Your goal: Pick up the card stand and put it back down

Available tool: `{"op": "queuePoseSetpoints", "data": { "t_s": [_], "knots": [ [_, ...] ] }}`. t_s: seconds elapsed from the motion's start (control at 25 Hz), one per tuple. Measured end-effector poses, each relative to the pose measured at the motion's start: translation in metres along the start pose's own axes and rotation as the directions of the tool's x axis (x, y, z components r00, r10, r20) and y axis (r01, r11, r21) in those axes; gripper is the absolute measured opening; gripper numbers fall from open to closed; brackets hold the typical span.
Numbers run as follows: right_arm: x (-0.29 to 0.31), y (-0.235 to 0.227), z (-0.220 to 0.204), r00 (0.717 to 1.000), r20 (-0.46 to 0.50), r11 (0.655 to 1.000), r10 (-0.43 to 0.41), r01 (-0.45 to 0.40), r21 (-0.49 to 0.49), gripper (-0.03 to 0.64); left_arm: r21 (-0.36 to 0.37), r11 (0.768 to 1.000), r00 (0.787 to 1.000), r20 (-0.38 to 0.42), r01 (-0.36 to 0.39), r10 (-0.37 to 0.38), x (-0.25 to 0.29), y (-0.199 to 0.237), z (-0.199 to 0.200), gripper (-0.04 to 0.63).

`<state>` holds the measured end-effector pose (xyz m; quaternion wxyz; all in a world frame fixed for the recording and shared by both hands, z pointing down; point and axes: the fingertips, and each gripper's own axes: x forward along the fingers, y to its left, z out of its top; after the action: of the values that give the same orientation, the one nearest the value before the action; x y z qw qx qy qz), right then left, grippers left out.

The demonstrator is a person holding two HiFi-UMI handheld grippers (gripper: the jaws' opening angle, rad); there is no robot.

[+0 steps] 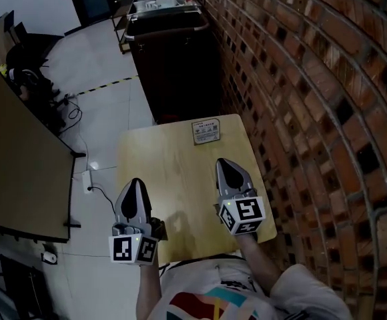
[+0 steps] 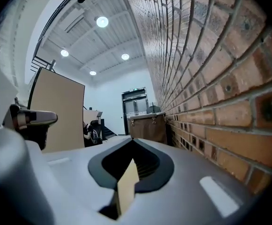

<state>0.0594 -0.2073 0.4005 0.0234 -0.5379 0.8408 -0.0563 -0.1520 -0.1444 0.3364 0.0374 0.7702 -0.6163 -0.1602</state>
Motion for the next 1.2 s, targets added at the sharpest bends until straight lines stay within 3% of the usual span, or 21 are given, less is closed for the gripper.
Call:
{"op": "queuePoseSetpoints", "data": {
  "t_s": [0.36,0.68,1.2],
  "knots": [
    [-0.028,-0.005,0.031,0.996,0.07,0.998,-0.057,0.058,-0.007,0.009,0.015,1.0,1.0,-0.017,0.026,-0.026,0.001,-0.013,-0.006,0.005],
    [-0.03,0.009,0.03,0.998,0.038,0.996,-0.046,0.049,-0.08,0.009,0.022,1.0,1.0,-0.009,0.014,-0.013,-0.003,-0.009,-0.001,0.005],
    [-0.028,0.018,0.028,0.999,0.045,0.997,-0.018,0.021,-0.074,0.009,0.026,0.999,1.0,-0.011,-0.019,0.019,-0.012,0.002,-0.001,0.005]
  ]
}}
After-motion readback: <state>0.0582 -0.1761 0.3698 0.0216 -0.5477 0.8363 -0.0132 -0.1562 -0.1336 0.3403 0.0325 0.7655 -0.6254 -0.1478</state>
